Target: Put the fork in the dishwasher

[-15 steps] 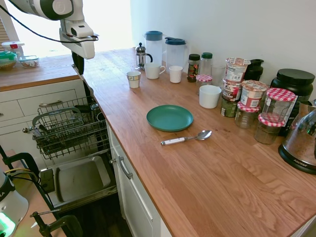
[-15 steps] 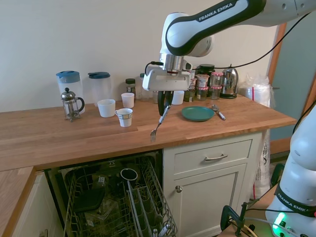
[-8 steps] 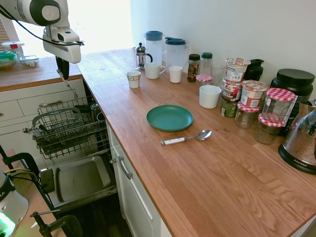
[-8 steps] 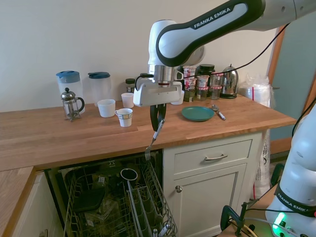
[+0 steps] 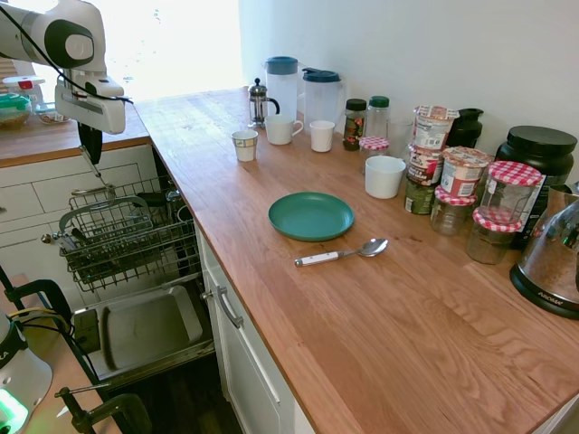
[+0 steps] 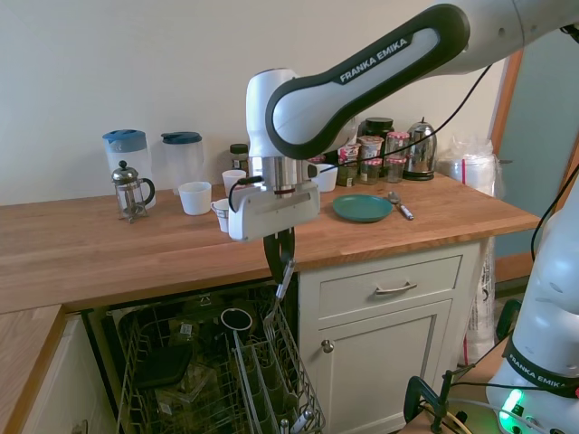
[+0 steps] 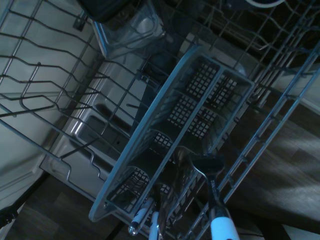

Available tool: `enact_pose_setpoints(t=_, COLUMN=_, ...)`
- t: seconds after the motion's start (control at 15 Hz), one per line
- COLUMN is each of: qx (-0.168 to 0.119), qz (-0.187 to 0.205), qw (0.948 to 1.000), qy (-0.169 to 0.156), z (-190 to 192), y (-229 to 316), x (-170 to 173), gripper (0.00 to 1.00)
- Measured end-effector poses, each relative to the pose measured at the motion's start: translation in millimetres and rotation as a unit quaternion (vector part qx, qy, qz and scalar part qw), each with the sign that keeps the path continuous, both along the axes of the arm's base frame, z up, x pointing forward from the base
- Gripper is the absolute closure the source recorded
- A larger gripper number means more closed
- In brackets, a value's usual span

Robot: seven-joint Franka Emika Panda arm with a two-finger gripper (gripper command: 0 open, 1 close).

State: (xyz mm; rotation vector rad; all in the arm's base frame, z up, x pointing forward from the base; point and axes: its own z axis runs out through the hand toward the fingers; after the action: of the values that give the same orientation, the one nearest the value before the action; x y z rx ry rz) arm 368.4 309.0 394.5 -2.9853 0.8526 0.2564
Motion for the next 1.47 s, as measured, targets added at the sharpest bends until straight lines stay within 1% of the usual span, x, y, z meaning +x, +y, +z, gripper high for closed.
enact_pose_setpoints(t=0.53, qx=0.000, qz=-0.008, qw=0.9994, qy=0.035, z=-71.6, y=9.0, x=10.9, gripper=1.00)
enact_pose_setpoints(t=0.73, qx=0.000, qz=-0.017, qw=0.9990, qy=0.042, z=-94.7, y=4.2, x=19.6, gripper=1.00)
enact_pose_setpoints(t=0.87, qx=-0.003, qz=-0.020, qw=0.9989, qy=0.043, z=-102.8, y=1.3, x=23.0, gripper=1.00)
enact_pose_setpoints(t=1.07, qx=-0.014, qz=-0.024, qw=0.9986, qy=0.046, z=-115.8, y=0.3, x=24.9, gripper=1.00)
enact_pose_setpoints(t=1.27, qx=-0.026, qz=-0.025, qw=0.9978, qy=0.056, z=-141.7, y=6.7, x=26.7, gripper=1.00)
enact_pose_setpoints(t=1.47, qx=-0.037, qz=-0.028, qw=0.9970, qy=0.062, z=-160.5, y=11.3, x=38.1, gripper=1.00)
